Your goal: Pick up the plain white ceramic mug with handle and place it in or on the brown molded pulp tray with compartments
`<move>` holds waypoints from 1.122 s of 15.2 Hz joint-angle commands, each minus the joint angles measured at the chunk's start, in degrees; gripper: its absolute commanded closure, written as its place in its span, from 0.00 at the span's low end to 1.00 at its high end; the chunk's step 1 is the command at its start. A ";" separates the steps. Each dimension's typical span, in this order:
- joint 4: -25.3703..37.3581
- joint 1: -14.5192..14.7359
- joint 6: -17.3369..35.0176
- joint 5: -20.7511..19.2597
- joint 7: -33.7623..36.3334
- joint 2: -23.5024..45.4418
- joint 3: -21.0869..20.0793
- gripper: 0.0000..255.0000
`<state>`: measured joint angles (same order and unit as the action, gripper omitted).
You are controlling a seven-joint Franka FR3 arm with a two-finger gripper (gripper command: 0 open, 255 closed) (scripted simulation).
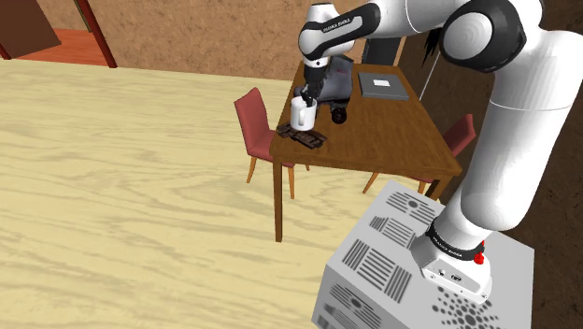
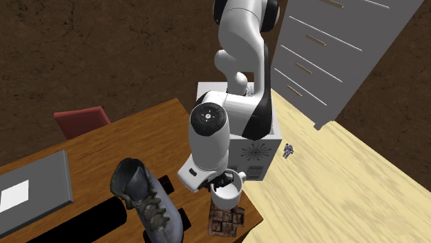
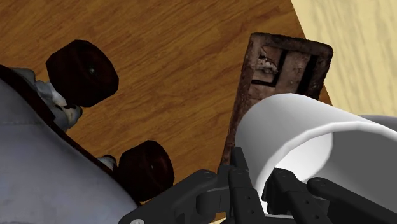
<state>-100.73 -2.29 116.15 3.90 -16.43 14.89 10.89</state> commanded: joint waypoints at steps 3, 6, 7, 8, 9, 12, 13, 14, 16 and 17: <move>-1.71 0.00 2.79 0.28 -0.13 1.04 -0.11 1.00; -1.90 0.00 3.10 0.32 -0.15 1.16 -0.12 1.00; -1.90 0.00 3.10 0.32 -0.15 1.16 -0.12 1.00; -1.90 0.00 3.10 0.32 -0.15 1.16 -0.12 1.00; -1.90 0.00 3.10 0.32 -0.15 1.16 -0.12 1.00; -1.91 0.00 3.10 0.31 -0.15 1.16 -0.12 0.00; -1.91 0.00 3.10 0.31 -0.15 1.16 -0.12 0.00; -1.90 0.00 3.10 0.32 -0.15 1.16 -0.12 0.00; -1.91 0.00 3.10 0.32 -0.15 1.16 -0.12 0.00; -1.91 0.00 3.10 0.31 -0.15 1.16 -0.12 0.00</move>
<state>-102.64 -2.29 119.25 4.21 -16.59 16.05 10.77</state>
